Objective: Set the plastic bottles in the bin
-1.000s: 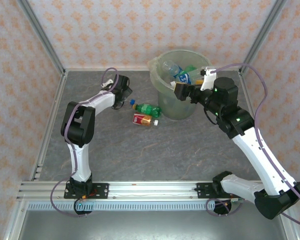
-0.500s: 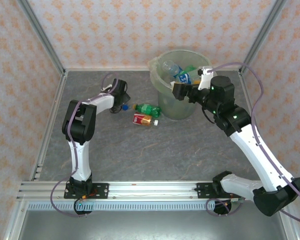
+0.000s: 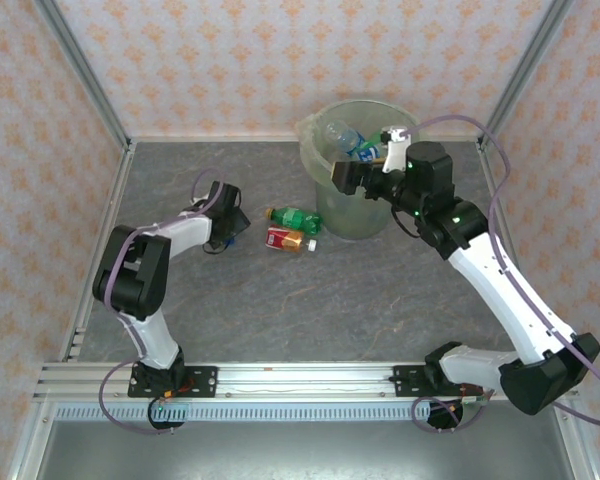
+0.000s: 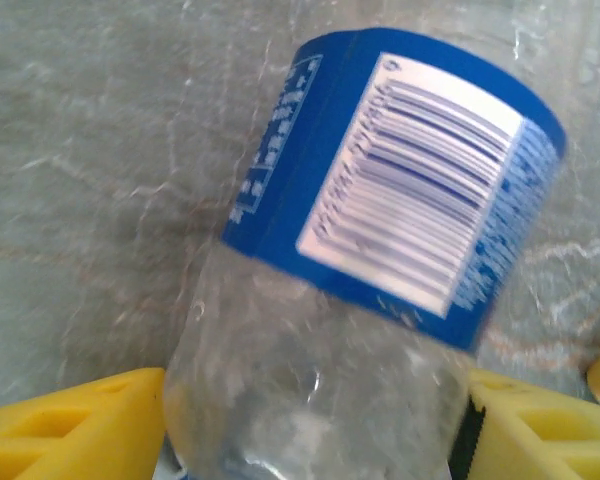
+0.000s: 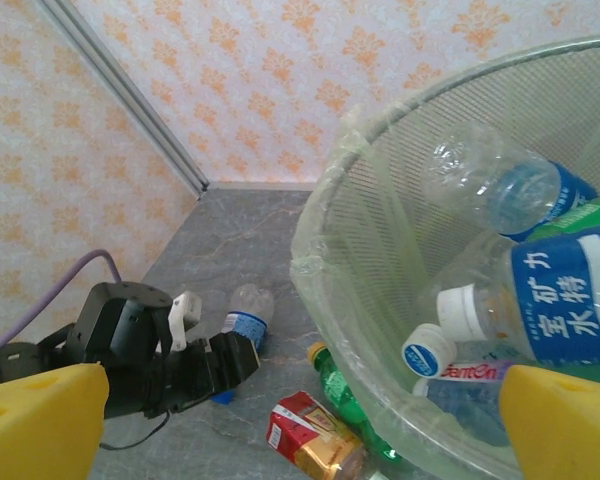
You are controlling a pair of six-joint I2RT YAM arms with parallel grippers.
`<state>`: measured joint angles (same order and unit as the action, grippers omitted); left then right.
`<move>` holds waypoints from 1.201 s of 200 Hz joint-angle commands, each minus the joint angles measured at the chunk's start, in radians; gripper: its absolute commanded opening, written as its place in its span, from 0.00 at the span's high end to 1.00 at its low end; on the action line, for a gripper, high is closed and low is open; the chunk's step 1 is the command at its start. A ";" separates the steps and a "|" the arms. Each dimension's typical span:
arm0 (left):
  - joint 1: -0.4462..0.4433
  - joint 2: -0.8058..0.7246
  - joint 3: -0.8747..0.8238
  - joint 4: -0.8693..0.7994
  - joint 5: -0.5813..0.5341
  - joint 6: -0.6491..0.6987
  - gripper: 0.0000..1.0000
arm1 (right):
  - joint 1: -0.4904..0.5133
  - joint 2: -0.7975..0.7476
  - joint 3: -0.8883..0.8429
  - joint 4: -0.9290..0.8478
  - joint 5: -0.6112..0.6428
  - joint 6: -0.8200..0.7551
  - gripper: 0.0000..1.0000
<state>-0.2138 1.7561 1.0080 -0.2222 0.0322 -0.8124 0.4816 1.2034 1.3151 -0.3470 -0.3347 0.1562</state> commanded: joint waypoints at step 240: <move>0.047 0.404 0.639 -0.432 -0.149 0.393 0.16 | 0.012 -0.066 -0.004 -0.002 0.034 -0.060 0.00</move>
<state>-0.1757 2.1315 1.6001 -0.5789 -0.0731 -0.4603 0.4885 1.1584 1.3155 -0.3435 -0.3279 0.1177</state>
